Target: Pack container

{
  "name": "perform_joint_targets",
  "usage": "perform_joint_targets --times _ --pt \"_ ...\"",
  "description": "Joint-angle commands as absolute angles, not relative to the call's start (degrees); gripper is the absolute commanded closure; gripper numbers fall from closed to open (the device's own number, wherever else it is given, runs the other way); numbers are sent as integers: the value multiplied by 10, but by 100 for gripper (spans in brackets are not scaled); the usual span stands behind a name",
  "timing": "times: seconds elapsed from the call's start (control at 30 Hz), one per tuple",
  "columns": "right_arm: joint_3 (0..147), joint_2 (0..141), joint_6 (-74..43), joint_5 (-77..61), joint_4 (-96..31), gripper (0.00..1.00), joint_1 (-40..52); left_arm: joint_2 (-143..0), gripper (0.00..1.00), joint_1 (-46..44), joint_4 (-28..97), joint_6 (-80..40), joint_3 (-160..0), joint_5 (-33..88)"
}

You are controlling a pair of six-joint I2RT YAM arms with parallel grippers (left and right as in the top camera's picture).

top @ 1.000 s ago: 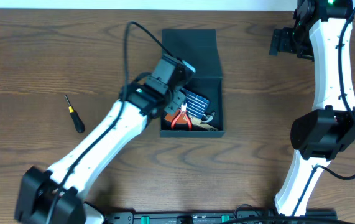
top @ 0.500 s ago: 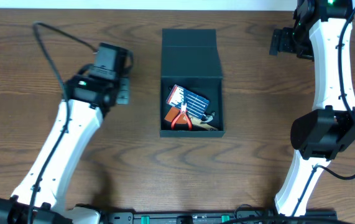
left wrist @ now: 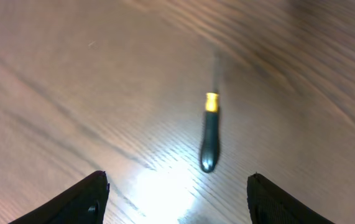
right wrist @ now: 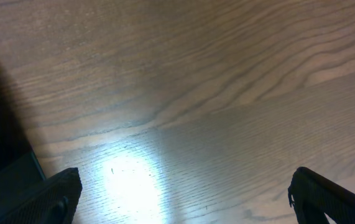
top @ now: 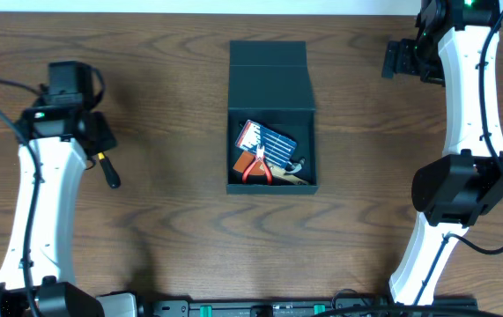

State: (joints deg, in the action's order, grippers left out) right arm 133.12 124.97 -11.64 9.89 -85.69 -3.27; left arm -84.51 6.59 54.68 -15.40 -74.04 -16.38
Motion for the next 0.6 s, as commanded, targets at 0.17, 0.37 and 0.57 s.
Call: perform_joint_targets --times 0.17,0.37,0.57 --pt "1343 1234 -126 101 -857 1 -30 -868 30 112 548 -204 -710 -134" --pt "1343 1234 -126 101 -857 1 -30 -893 30 112 515 -203 -677 -109" --pt "1343 1234 -126 101 -857 1 -30 -914 30 112 479 -201 -650 -105"
